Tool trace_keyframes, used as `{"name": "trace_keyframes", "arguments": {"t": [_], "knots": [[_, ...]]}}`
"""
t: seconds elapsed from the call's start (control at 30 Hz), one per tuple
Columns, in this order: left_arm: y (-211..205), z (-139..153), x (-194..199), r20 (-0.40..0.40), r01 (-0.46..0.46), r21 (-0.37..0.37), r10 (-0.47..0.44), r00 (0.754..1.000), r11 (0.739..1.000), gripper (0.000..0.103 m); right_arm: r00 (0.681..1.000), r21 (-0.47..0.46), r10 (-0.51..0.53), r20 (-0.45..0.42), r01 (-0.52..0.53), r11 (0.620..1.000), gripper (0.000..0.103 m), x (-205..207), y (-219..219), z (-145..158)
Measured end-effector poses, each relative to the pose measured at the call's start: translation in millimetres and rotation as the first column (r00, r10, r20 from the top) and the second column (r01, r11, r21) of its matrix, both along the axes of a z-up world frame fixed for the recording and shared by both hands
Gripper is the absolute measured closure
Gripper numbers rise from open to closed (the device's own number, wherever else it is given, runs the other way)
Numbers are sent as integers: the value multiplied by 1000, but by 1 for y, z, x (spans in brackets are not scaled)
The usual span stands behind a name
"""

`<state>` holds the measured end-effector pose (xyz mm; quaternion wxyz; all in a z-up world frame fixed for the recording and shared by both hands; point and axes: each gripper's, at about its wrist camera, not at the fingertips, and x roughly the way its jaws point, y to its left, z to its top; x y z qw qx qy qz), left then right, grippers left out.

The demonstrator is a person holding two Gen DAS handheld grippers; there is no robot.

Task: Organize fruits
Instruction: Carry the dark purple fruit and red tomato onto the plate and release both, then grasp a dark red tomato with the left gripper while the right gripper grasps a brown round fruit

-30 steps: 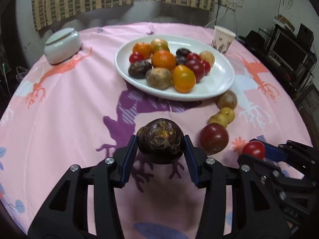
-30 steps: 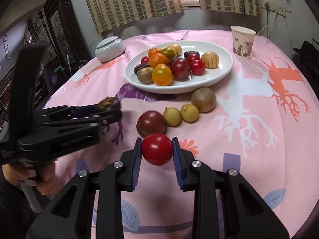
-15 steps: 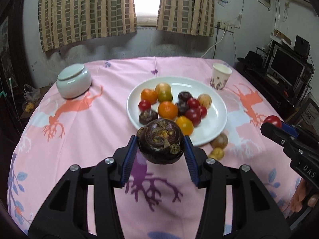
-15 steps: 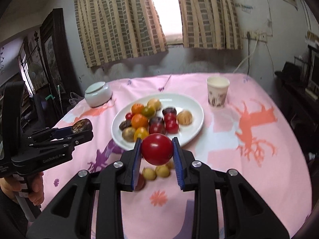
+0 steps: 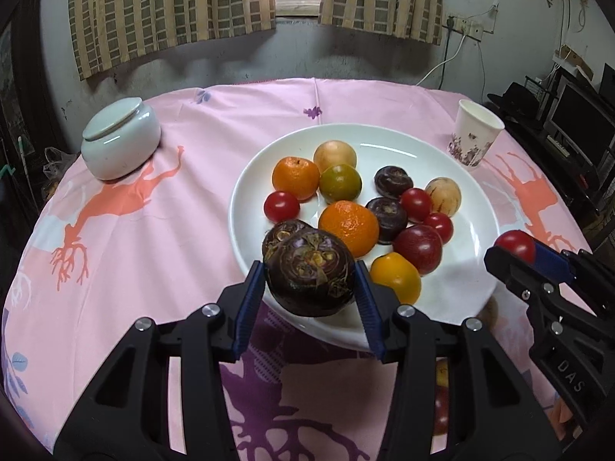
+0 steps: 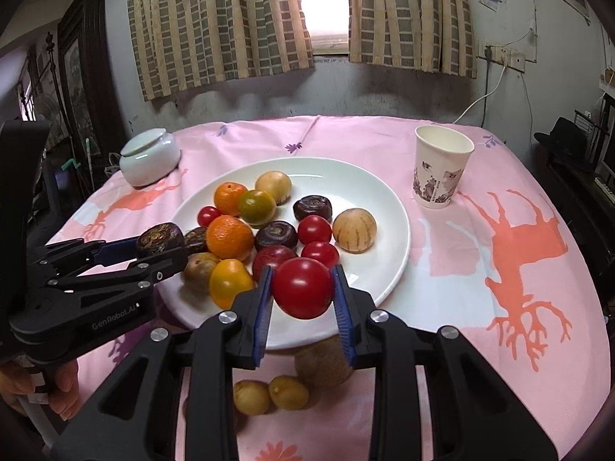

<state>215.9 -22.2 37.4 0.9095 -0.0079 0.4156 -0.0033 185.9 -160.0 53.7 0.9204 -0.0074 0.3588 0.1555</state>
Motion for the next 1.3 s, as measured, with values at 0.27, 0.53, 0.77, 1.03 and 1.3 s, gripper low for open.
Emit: {"name": "trace_keyframes", "arguments": {"t": [0.27,0.53,0.77,1.03,1.3], "knots": [[1,-8,7,-14,-26,-19,26,1000,999,42,1000,-37,6,-29,-7,999,72,14,4,-11],[-1,16,-16,51,-34,-3,34,998,999,24,999,-35,-12,34,13,999,42,-1,-6,4],[-1,24,-50,73,-31,9,31,997,999,18,1000,-12,-6,23,6,1000,42,-31,-25,17],[-13,15,-88,37,14,-32,-13,999,999,17,998,53,-35,-54,38,998,42,-67,-44,12],[-38,-5,-109,9,79,-29,-79,997,996,15,991,144,-47,-126,65,987,40,-86,-55,-8]]}}
